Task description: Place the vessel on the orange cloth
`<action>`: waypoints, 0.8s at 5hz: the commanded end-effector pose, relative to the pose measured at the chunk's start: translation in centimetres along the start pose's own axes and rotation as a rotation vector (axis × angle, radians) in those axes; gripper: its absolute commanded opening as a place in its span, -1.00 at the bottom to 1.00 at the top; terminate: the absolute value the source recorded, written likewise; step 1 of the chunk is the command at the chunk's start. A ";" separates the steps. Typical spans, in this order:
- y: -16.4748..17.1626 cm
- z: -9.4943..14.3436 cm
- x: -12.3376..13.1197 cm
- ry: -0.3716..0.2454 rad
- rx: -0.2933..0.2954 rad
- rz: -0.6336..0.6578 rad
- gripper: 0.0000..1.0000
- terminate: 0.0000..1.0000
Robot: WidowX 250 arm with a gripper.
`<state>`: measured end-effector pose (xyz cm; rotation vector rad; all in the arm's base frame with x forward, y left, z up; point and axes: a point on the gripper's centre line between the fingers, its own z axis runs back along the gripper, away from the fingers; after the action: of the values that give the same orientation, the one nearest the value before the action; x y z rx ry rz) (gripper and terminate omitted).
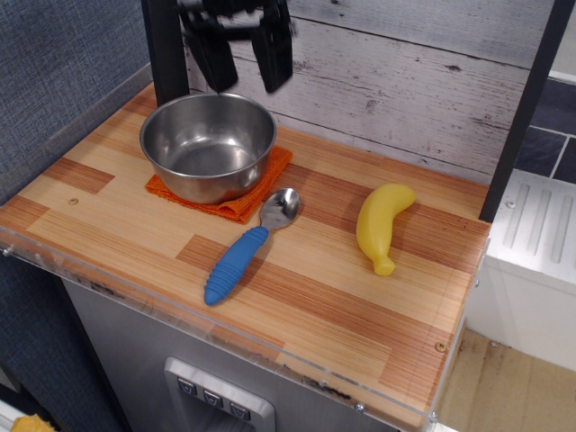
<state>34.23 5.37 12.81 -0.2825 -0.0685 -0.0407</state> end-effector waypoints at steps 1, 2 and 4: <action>1.1 7.4 -2.2 -0.139 0.114 0.106 1.00 -1.00; 1.9 6.9 -3.4 -0.111 0.224 0.048 1.00 -1.00; 2.9 4.0 -4.8 -0.030 0.209 -0.151 1.00 -1.00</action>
<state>29.39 9.11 13.94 -0.0918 -0.0844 -0.1817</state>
